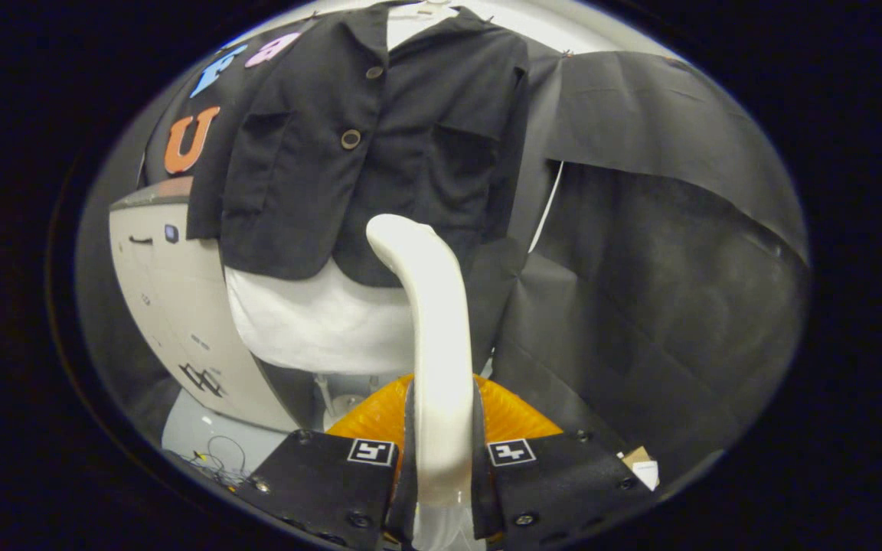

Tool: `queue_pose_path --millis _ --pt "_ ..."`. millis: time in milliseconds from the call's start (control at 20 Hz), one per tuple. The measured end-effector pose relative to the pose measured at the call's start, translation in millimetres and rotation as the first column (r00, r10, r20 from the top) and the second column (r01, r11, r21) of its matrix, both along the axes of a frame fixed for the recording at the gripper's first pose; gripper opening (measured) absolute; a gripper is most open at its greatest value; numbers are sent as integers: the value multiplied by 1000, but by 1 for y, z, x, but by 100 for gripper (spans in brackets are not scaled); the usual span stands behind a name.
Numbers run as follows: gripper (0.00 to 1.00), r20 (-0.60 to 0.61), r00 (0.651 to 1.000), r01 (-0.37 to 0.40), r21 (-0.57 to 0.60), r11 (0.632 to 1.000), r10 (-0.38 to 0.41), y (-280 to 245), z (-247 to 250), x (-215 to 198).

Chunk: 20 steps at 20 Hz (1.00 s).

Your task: Iron the clothes twice with a garment steamer, once on the left side and once on the right side.

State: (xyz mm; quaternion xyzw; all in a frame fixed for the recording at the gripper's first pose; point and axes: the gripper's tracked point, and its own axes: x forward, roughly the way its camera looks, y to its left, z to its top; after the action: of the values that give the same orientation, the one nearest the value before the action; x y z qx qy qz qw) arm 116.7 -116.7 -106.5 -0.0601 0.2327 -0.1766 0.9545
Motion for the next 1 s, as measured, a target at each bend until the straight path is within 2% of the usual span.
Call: queue_pose_path --millis 250,550,1000 --pt "31 78 997 6 23 1000 -8 13 53 -44" --pt "31 153 988 -21 39 999 15 8 102 -90" --pt "31 246 956 -182 63 981 162 -32 147 -166"
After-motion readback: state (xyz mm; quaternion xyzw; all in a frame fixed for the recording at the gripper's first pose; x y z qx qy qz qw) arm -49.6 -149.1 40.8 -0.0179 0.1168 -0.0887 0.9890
